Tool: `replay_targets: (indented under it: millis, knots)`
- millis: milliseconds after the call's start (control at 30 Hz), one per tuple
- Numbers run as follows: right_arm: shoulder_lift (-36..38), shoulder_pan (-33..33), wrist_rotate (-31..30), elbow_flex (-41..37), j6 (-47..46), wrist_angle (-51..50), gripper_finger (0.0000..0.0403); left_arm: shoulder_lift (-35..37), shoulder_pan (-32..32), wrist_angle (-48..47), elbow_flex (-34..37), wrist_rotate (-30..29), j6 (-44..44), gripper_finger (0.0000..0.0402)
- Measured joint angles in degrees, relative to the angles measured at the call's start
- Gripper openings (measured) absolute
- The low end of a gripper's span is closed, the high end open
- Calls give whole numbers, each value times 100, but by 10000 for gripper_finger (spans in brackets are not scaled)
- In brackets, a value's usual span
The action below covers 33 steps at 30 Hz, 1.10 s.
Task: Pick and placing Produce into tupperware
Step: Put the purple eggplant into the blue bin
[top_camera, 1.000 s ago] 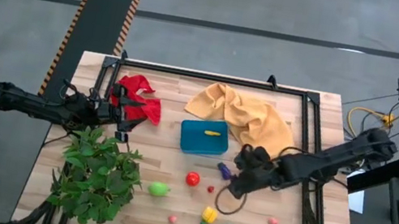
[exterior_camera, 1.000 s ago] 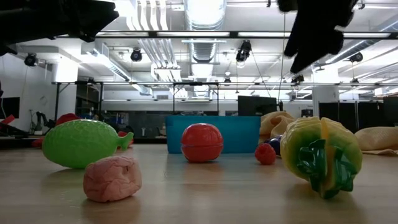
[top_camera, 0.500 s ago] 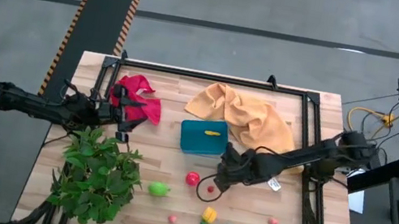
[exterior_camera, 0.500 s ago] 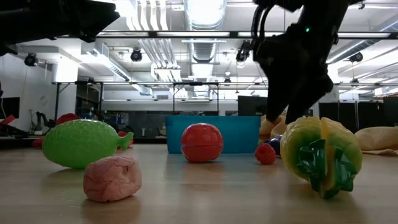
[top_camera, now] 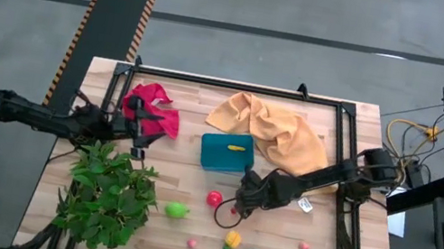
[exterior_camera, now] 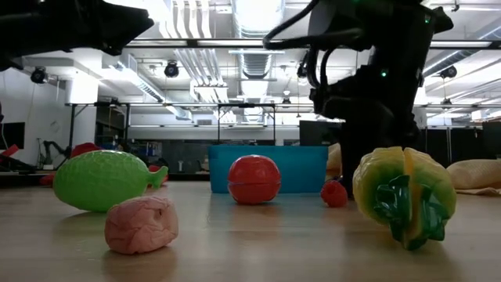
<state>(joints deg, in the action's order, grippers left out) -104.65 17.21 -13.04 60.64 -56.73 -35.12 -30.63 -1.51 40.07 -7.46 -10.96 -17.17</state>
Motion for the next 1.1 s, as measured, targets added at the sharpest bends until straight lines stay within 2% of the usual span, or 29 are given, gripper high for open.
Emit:
replay_targets:
  millis: [167,500,700,900,1100]
  knots:
    - [-38,0,-8,4,11,3,321,-11,1,0,6,0,-7,190]
    - [-32,0,-48,2,35,0,229,-13,1,-2,0,0,-4,190]
    - [-15,0,-50,2,37,-28,187,-11,-1,-2,4,0,-4,190]
    - [-1,0,-59,2,37,-45,161,-5,0,-2,8,0,-2,190]
    - [41,0,-63,2,37,-59,155,-35,0,-4,0,0,-2,190]
